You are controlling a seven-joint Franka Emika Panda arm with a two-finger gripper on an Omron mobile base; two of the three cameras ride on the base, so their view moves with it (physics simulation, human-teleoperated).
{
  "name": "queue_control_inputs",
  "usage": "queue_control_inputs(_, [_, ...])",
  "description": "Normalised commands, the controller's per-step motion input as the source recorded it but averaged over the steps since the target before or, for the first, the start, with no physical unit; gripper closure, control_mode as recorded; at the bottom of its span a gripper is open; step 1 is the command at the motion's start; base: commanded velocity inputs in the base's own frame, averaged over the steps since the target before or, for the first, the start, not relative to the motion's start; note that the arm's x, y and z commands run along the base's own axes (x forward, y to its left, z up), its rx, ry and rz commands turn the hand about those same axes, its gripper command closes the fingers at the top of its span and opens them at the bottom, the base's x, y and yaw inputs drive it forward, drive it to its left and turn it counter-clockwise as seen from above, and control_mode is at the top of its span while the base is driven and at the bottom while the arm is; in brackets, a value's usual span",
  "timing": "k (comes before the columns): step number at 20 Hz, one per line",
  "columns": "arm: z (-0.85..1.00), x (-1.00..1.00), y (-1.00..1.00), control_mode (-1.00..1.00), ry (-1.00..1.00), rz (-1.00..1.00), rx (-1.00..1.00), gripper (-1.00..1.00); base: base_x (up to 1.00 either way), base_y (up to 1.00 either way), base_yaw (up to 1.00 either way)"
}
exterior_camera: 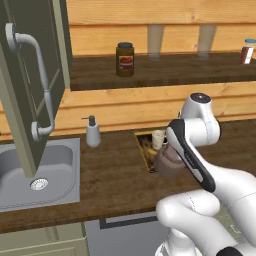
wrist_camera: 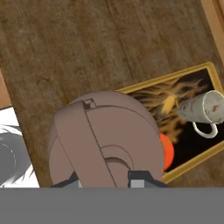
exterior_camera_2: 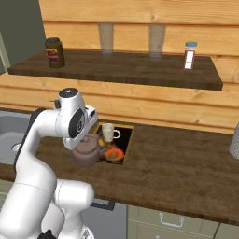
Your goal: Pick the kettle from the counter and place it on the tray. Then pick the mug from the cabinet and place it on the tray. Then close the cabinet doors.
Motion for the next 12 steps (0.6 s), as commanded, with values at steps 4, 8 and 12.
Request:
queue_control_inputs(4, [-0.08, 0.33, -0.36, -1.00, 0.00, 0.00, 0.00, 1.00, 0.00, 0.00, 0.00])
queue_control_inputs(8, [-0.11, 0.33, -0.36, -1.00, 0.00, 0.02, 0.00, 1.00, 0.00, 0.00, 0.00])
queue_control_inputs(12, [-0.13, 0.30, -0.31, -1.00, 0.00, 0.02, 0.00, 1.00, 0.00, 0.00, 0.00])
